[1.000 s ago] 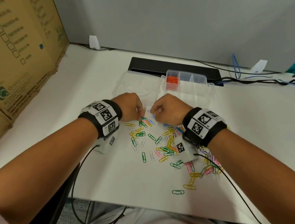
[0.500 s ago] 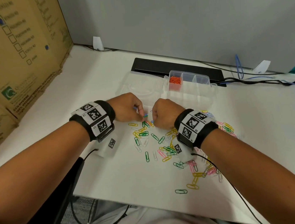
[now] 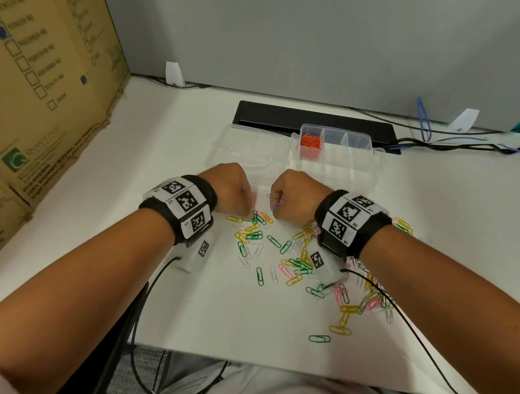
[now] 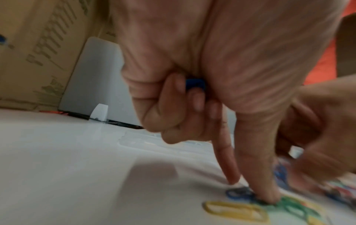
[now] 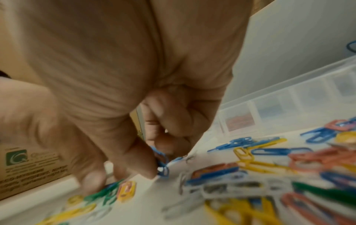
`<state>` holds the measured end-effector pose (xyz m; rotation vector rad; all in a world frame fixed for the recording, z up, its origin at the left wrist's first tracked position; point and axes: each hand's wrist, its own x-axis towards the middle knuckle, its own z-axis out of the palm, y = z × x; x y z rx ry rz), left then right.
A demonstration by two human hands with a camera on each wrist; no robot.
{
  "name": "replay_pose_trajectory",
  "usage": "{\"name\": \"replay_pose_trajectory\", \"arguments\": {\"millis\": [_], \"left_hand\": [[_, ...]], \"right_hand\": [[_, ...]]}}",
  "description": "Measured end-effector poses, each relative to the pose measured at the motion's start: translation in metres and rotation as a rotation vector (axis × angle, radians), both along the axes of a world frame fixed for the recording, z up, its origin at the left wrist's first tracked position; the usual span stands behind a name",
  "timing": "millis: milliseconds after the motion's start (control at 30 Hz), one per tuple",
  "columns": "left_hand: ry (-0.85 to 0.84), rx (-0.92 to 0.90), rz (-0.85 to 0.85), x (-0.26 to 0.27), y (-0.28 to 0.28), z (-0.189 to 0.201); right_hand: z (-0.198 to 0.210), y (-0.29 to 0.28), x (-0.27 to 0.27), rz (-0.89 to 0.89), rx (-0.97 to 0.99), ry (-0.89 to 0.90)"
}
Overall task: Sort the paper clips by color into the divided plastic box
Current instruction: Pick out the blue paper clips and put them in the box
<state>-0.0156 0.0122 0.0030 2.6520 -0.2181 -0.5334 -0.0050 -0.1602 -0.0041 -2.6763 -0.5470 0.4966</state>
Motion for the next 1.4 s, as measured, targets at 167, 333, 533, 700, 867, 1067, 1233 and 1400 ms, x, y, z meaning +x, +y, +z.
{"name": "replay_pose_trajectory", "arguments": {"millis": [167, 333, 533, 700, 867, 1067, 1233, 1400], "left_hand": [[0.050, 0.060, -0.022, -0.003, -0.002, 0.000], [0.137, -0.172, 0.112, -0.002, 0.009, 0.007], [0.493, -1.159, 0.626, -0.003, 0.011, 0.004], [0.547, -1.385, 0.789, -0.008, -0.005, -0.009], [0.567, -1.428, 0.848, -0.008, -0.028, -0.011], [0.757, -1.617, 0.765, 0.001, -0.057, -0.006], [0.701, -1.471, 0.724, 0.016, -0.070, 0.006], [0.462, -1.372, 0.622, 0.054, -0.087, 0.025]], "right_hand": [[0.005, 0.004, 0.021, -0.044, 0.027, -0.100], [-0.005, 0.007, 0.031, 0.000, -0.044, -0.111], [-0.004, 0.009, 0.031, 0.025, -0.151, -0.076], [0.016, 0.003, 0.023, 0.000, -0.046, 0.000], [0.059, -0.009, 0.010, -0.088, 0.277, -0.015], [0.068, -0.020, 0.006, -0.198, 0.421, -0.052], [0.062, -0.059, 0.001, -0.346, 0.560, -0.199], [0.035, -0.112, -0.019, -0.419, 0.619, -0.174]]}}
